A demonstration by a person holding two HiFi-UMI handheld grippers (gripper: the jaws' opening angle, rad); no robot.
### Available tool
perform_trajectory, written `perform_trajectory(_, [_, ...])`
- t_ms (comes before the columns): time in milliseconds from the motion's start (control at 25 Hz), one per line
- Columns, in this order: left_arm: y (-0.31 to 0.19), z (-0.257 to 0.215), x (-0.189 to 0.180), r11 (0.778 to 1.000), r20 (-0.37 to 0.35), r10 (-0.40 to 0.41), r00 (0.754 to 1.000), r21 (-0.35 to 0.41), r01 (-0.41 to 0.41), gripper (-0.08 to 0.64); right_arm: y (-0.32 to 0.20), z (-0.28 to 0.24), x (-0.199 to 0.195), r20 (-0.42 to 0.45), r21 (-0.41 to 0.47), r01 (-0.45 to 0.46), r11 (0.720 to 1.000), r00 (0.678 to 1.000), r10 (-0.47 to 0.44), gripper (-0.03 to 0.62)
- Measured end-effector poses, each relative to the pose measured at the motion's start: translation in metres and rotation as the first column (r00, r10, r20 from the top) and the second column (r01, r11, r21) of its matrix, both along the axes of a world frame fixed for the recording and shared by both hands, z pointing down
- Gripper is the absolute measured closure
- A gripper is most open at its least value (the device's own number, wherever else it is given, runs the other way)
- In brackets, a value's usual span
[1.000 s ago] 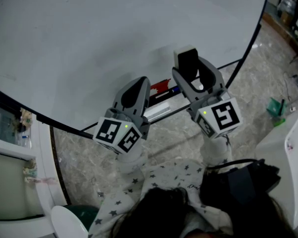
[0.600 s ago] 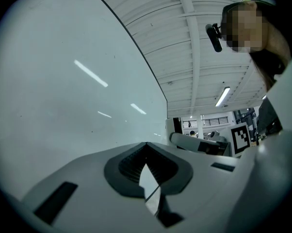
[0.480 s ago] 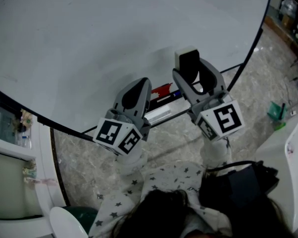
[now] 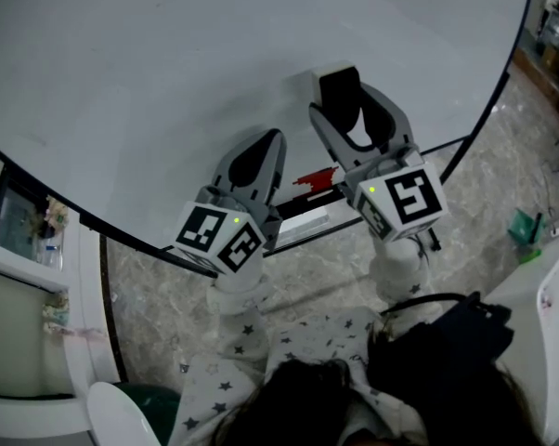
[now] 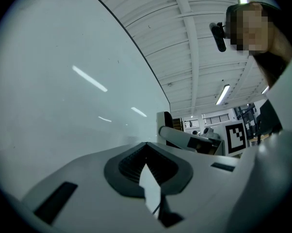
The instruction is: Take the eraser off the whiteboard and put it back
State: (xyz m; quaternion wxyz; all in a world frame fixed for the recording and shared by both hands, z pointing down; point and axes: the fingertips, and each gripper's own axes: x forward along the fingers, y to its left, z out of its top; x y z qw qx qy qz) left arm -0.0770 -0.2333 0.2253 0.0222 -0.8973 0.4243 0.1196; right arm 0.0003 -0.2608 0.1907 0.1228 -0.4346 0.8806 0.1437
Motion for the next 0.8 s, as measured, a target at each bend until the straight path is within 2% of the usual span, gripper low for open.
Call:
perform_trajectory(240, [-0.018, -0.002, -0.010, 1.000, 0.013, -0.003, 1.000, 0.009, 0.003, 0.560, -0.023, -0.008, -0.017, -0.012, 0.036, -0.002, 0.999, 1.000, 0.003, 0.334])
perform_trajectory(480, [-0.036, -0.003, -0.022, 1.000, 0.013, -0.005, 1.000, 0.004, 0.005, 0.559, -0.048, -0.004, -0.035, -0.017, 0.031, -0.010, 0.999, 1.000, 0.011, 0.334])
perform_trajectory(800, [-0.041, -0.009, -0.023, 1.000, 0.016, -0.006, 1.000, 0.019, 0.006, 0.560, -0.049, -0.014, -0.040, -0.028, 0.071, -0.015, 0.997, 0.999, 0.018, 0.334])
